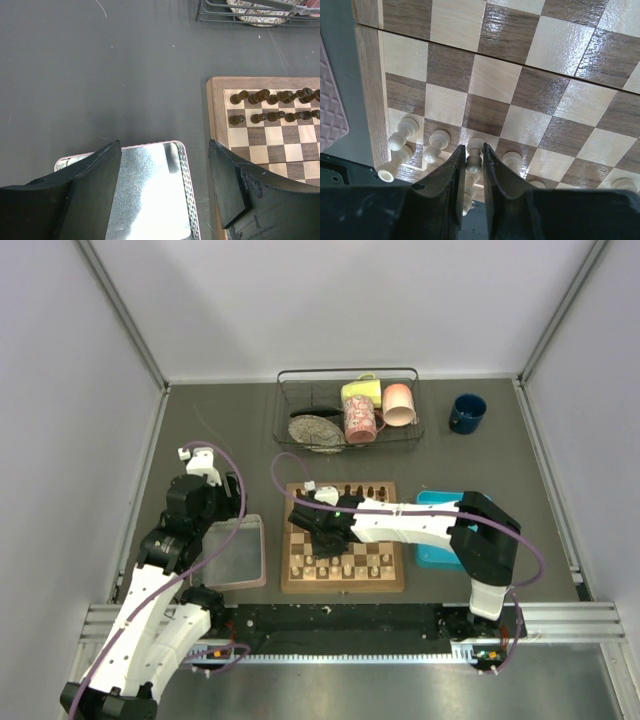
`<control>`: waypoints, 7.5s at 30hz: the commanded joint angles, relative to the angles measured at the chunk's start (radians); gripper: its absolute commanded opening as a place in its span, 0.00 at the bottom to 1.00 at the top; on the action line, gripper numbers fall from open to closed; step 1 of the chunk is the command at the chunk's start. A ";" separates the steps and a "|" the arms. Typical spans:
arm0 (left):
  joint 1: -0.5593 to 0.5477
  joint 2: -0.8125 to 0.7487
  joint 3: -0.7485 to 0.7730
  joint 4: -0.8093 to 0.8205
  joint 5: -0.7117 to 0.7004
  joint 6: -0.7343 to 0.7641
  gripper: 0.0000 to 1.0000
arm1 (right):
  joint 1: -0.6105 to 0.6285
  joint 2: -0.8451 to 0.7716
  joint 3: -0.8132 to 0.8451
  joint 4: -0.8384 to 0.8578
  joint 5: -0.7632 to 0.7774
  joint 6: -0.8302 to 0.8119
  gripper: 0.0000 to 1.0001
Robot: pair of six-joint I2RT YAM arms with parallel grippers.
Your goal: Set up the chess pieces on the board
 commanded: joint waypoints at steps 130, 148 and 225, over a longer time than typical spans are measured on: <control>-0.020 -0.032 -0.010 0.055 0.027 0.021 0.75 | -1.353 -0.545 -0.513 0.035 0.074 -0.364 0.31; -0.026 -0.029 -0.008 0.057 0.026 0.023 0.75 | -1.266 -0.457 -0.500 0.067 0.156 -0.372 0.26; -0.034 -0.040 -0.008 0.058 0.027 0.024 0.75 | -1.270 -0.348 -0.424 -0.013 0.134 -0.432 0.29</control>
